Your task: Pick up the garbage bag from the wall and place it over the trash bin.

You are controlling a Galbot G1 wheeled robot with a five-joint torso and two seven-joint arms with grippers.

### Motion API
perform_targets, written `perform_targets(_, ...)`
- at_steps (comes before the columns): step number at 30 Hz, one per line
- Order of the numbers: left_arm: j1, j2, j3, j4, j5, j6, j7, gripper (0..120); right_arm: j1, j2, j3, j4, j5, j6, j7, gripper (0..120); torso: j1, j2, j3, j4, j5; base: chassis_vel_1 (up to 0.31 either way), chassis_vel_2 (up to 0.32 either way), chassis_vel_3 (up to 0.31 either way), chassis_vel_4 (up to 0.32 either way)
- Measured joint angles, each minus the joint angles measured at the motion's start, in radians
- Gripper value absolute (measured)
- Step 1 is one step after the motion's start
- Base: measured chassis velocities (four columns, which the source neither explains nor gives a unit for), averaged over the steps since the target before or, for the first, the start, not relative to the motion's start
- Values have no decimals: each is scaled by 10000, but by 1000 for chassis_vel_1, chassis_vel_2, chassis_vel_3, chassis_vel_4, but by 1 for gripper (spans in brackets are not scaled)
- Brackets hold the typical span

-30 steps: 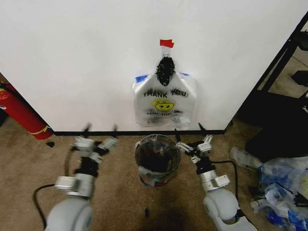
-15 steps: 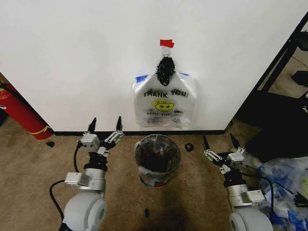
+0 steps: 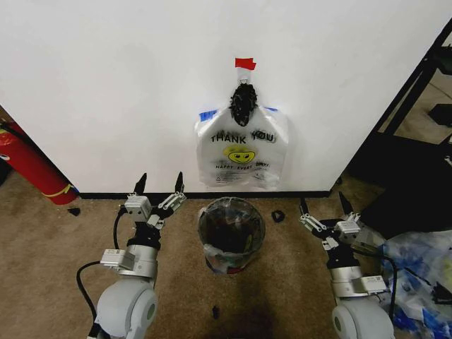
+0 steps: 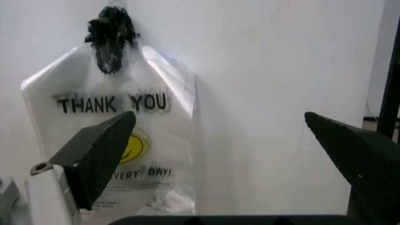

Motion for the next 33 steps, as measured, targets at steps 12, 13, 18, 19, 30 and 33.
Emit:
perform_targets(12, 286, -9, -53, -152, 12, -33, -7, 100, -135, -12, 25, 184, -136, 168, -173, 100, 0, 0, 0, 0, 0, 0, 0, 0, 0)
perform_targets(13, 313, -14, -47, -196, 27, -44, -8, 100, -152, -13, 31, 207, -136, 175, -187, 100, 0, 0, 0, 0, 0, 0, 0, 0, 0)
perform_targets(18, 425, -11, -24, -253, 50, -65, -8, 100, -225, -1, 87, 244, -131, 236, -249, 100, 0, 0, 0, 0, 0, 0, 0, 0, 0)
perform_targets(19, 448, -12, -23, -260, 52, -76, -7, 100, -261, 2, 94, 252, -127, 262, -257, 100, 0, 0, 0, 0, 0, 0, 0, 0, 0)
perform_targets(30, 445, 5, -6, -375, -13, -96, -3, 100, -312, 56, 207, 480, -111, 121, -243, 100, 0, 0, 0, 0, 0, 0, 0, 0, 0)
perform_targets(33, 437, 11, 5, -378, -45, -86, -3, 100, -376, 7, 262, 490, -98, 134, -243, 100, 0, 0, 0, 0, 0, 0, 0, 0, 0)
